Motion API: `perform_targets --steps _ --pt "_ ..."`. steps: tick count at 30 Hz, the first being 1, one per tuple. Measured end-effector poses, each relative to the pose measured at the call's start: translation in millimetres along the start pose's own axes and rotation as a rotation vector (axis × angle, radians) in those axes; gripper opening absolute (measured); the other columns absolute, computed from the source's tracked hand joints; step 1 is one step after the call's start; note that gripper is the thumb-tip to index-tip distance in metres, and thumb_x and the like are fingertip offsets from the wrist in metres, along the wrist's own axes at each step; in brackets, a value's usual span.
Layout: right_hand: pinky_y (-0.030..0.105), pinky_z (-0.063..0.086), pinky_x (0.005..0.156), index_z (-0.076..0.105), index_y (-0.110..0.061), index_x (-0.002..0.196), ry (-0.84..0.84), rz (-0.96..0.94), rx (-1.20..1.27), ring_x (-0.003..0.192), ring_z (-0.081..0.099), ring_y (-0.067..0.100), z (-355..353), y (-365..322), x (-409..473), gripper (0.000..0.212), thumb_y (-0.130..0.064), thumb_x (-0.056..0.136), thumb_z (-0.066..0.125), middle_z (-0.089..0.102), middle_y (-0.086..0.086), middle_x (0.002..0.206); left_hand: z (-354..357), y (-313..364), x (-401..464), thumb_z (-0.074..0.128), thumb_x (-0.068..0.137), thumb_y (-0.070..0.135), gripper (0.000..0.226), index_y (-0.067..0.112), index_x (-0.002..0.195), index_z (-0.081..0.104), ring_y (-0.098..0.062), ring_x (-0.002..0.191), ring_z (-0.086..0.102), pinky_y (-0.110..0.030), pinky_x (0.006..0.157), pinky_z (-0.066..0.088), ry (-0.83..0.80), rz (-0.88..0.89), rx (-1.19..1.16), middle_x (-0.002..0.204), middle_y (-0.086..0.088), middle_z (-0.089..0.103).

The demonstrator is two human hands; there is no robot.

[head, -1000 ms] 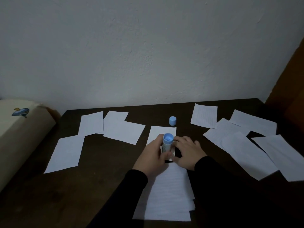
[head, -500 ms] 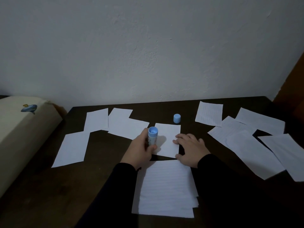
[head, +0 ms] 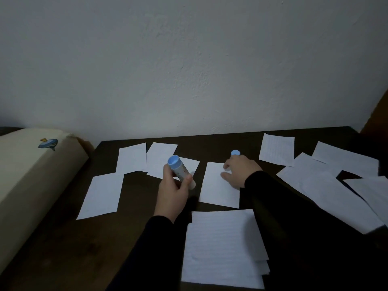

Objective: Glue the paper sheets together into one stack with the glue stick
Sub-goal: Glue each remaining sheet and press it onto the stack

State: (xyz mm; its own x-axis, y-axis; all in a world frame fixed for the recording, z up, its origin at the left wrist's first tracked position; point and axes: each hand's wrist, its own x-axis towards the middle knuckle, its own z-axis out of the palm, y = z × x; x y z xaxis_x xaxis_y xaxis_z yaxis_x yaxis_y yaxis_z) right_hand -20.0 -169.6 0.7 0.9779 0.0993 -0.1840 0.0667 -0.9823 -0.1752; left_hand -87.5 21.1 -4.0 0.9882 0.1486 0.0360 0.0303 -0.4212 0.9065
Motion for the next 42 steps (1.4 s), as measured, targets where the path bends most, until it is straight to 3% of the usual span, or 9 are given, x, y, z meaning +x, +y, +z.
perform_targets --steps 7,10,14,18,23,31,37,42 --pt "0.032 0.049 0.095 0.041 -0.018 0.142 -0.129 0.08 0.006 0.117 0.054 0.022 4.6 -17.3 28.5 0.054 -0.032 0.093 0.06 0.044 0.008 0.141 -3.8 0.0 6.7 0.06 0.093 0.024 0.046 0.03 0.13 0.033 -0.007 0.109 0.048 -0.029 0.091 0.048 -0.079 0.031 0.041 0.136 0.0 0.05" --pt "0.028 0.051 0.088 0.045 -0.012 0.137 -0.189 0.15 0.007 0.105 0.059 0.018 3.9 -19.3 32.7 0.051 -0.032 0.092 0.061 0.056 0.008 0.125 -4.8 0.0 9.2 0.059 0.093 0.025 0.047 0.031 0.131 0.032 -0.014 0.116 0.051 -0.029 0.09 0.047 -0.096 0.028 0.037 0.137 0.0 0.049" --pt "0.023 0.044 0.071 0.053 -0.008 0.124 -0.198 0.228 -0.111 0.085 0.054 0.014 0.9 -19.5 34.5 0.05 -0.042 0.088 0.064 0.054 0.006 0.099 -5.3 -1.0 10.2 0.058 0.094 0.026 0.039 0.036 0.122 0.032 -0.008 0.102 0.052 -0.025 0.083 0.047 -0.108 0.049 0.039 0.134 0.001 0.051" --pt "0.025 0.045 0.079 0.05 -0.01 0.128 -0.17 0.254 -0.124 0.1 0.052 0.018 3.8 -17.3 35.9 0.063 -0.05 0.083 0.066 0.052 0.009 0.12 -6.9 -0.2 10.0 0.058 0.094 0.027 0.038 0.037 0.119 0.031 -0.009 0.099 0.053 -0.023 0.081 0.046 -0.103 0.058 0.035 0.132 0.001 0.051" --pt "0.04 0.047 0.1 0.045 -0.015 0.129 -0.161 0.246 0.099 0.112 0.055 0.022 4.7 -11.9 31.5 0.057 -0.032 0.083 0.073 0.055 0.007 0.123 -7.9 2.3 9.5 0.057 0.095 0.026 0.038 0.032 0.124 0.033 -0.011 0.103 0.053 -0.024 0.083 0.047 -0.093 0.063 0.051 0.133 -0.001 0.051" --pt "0.035 0.047 0.096 0.047 -0.014 0.132 -0.114 0.269 0.01 0.116 0.048 0.022 8.8 -7.4 26.8 0.061 -0.041 0.083 0.071 0.047 0.009 0.129 -2.7 6.4 7.1 0.057 0.094 0.026 0.046 0.029 0.133 0.033 -0.009 0.103 0.051 -0.027 0.087 0.047 -0.11 0.043 0.069 0.136 -0.001 0.05" --pt "0.037 0.049 0.097 0.049 -0.015 0.124 -0.149 0.244 0.157 0.105 0.057 0.019 9.8 -2.7 24.0 0.05 -0.033 0.083 0.072 0.059 0.005 0.112 -3.6 6.7 9.5 0.058 0.094 0.026 0.045 0.029 0.132 0.033 -0.01 0.101 0.054 -0.027 0.086 0.048 -0.102 0.055 0.088 0.133 -0.001 0.052" --pt "0.032 0.045 0.098 0.048 -0.017 0.133 -0.088 0.227 0.258 0.112 0.055 0.018 7.0 3.0 14.7 0.051 -0.034 0.089 0.066 0.057 0.004 0.121 -2.1 6.9 12.1 0.057 0.095 0.026 0.046 0.029 0.133 0.033 -0.005 0.089 0.053 -0.023 0.08 0.044 -0.098 0.077 0.084 0.119 0.008 0.049"
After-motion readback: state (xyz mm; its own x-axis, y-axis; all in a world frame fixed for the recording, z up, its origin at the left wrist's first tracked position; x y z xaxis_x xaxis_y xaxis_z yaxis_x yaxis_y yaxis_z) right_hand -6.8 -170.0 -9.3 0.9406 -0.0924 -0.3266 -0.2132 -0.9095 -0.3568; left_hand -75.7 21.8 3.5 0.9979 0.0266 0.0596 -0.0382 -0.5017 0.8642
